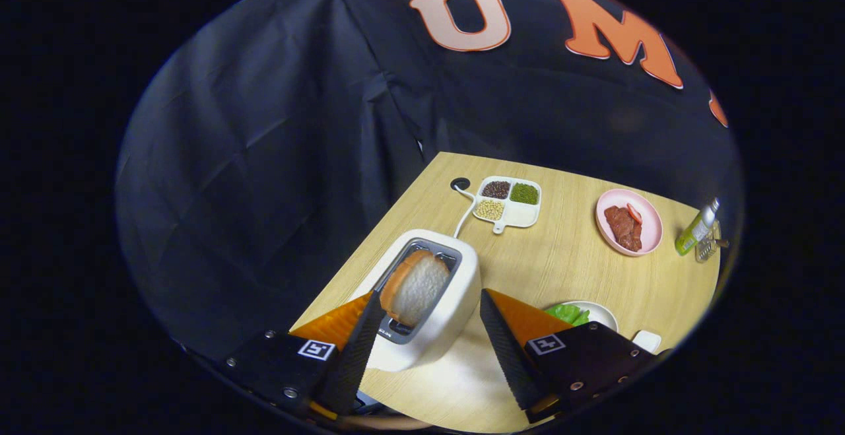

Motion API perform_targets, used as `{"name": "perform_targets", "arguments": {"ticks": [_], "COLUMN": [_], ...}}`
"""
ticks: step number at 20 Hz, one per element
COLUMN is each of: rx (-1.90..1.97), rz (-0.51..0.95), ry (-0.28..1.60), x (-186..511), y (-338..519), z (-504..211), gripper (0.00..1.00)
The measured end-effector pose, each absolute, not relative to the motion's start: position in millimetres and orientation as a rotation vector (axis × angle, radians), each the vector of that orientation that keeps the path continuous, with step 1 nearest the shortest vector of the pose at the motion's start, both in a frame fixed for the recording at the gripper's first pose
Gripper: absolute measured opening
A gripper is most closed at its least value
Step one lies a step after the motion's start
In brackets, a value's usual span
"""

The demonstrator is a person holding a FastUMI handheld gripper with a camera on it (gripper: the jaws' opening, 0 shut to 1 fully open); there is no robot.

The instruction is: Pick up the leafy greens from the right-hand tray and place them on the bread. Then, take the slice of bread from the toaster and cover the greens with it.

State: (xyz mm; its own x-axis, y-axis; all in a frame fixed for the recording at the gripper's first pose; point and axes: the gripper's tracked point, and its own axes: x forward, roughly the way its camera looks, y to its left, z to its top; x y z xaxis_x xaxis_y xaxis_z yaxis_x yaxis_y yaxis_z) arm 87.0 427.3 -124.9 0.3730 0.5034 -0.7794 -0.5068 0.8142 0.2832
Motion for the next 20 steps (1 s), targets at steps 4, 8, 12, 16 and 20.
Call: {"name": "perform_targets", "arguments": {"ticks": [4,8,12,16,20], "rx": [-0.040,-0.093,-0.129,-0.125,-0.050], "rz": [0.648,0.579,0.545,0.544,0.546], "ry": [1.037,1.075,1.134,1.165,1.196], "x": [85.0,95.5,96.5,94.7,91.7], "y": [460.3,471.9,469.0,465.0,459.3], "z": [-133.6,-150.9,-171.9,-183.8,-182.9], "gripper": [0.89,0.83,0.73,0.51,0.22]}}
